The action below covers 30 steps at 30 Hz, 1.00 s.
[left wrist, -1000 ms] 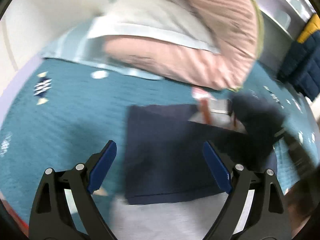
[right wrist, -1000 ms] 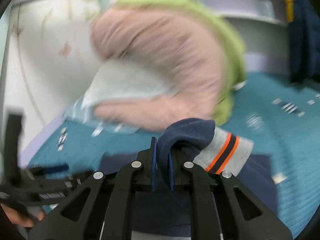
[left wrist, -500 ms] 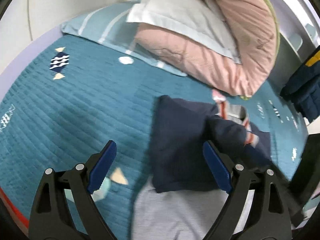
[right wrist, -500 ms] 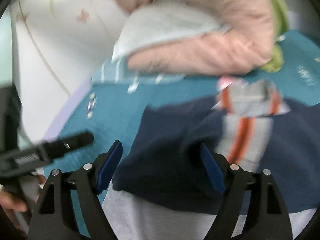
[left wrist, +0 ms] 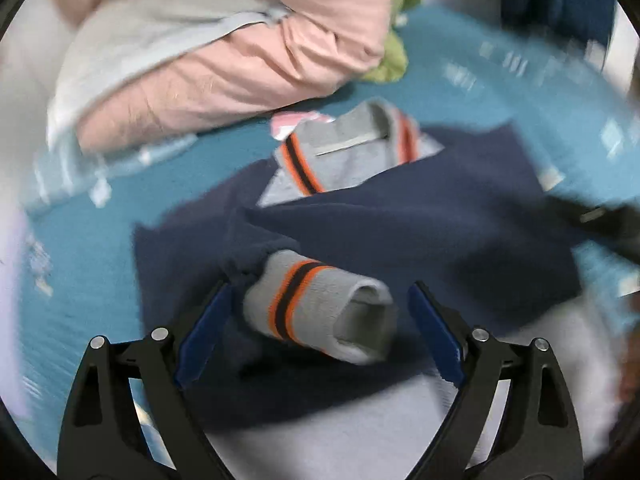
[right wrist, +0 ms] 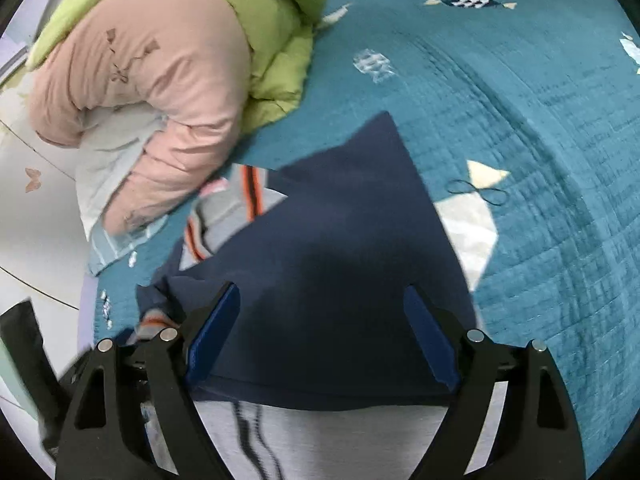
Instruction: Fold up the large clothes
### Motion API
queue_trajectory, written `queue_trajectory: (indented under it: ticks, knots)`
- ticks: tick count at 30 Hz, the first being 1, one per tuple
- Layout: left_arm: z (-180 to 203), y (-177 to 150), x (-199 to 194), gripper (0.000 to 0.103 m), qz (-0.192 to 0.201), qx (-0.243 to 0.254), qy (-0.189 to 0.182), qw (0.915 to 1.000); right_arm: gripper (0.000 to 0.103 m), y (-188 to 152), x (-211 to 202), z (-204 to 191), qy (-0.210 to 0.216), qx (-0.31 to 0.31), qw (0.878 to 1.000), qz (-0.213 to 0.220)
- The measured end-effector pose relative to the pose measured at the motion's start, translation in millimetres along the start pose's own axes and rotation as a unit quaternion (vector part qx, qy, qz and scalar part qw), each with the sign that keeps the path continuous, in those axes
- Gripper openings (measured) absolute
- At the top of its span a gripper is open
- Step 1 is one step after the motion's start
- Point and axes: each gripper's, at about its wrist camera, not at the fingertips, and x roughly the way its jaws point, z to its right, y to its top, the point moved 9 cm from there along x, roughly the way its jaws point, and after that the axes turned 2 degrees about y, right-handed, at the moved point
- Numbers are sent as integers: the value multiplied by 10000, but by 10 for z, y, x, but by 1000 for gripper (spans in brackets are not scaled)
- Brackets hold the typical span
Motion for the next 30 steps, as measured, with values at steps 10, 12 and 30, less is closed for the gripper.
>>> queue_trajectory:
  ticks: [10, 12, 30]
  knots:
    - [-1362, -243, -53, 33, 62, -2518, -1489, 9562, 81, -16, 111, 70, 22, -391, 9992, -114]
    - [-1697, -400, 35, 33, -59, -3033, -1492, 9411, 81, -6, 117, 69, 3, -419, 9991, -120]
    - [-1711, -188, 870, 78, -978, -2936, -1669, 9362, 81, 746, 436, 295, -753, -1006, 9919, -184]
